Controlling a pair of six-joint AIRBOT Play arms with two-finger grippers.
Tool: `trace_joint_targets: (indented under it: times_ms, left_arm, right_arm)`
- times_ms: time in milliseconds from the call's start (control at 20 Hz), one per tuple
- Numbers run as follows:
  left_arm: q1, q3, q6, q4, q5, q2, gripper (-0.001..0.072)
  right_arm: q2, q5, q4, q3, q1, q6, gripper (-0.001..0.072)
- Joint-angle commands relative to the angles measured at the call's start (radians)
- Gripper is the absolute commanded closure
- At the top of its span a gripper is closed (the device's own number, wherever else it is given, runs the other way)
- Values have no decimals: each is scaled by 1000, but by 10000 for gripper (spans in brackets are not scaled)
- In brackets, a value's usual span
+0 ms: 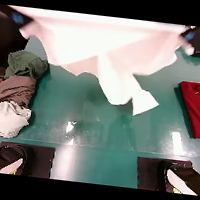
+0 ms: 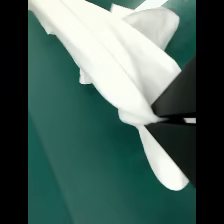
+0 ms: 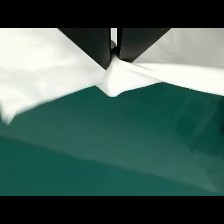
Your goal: Fold the shirts.
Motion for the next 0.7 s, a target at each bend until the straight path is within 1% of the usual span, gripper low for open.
trace_joint_targets:
  times_ms: [0,150,250,350,450,550,650]
  left_arm:
    - [1,196,2,-52,14,1,684]
    - [1,359,2,-143,18,1,684]
    - [1,407,2,-174,10,2,684]
    - [1,408,8,-206,-15,2,684]
    - [1,365,12,-204,-44,2,684]
    - [1,261,35,-166,-67,1,684]
    - [1,109,35,-59,-92,0,684]
  right_arm:
    - [85,34,-14,193,-35,1,695]
    - [131,55,-14,320,-75,-4,695]
    - [137,72,-13,405,-123,-13,695]
    - [137,85,-10,462,-171,-15,695]
    - [127,96,-8,462,-206,-18,696]
    - [99,127,26,407,-213,-18,696]
    - [34,189,91,328,-211,-17,696]
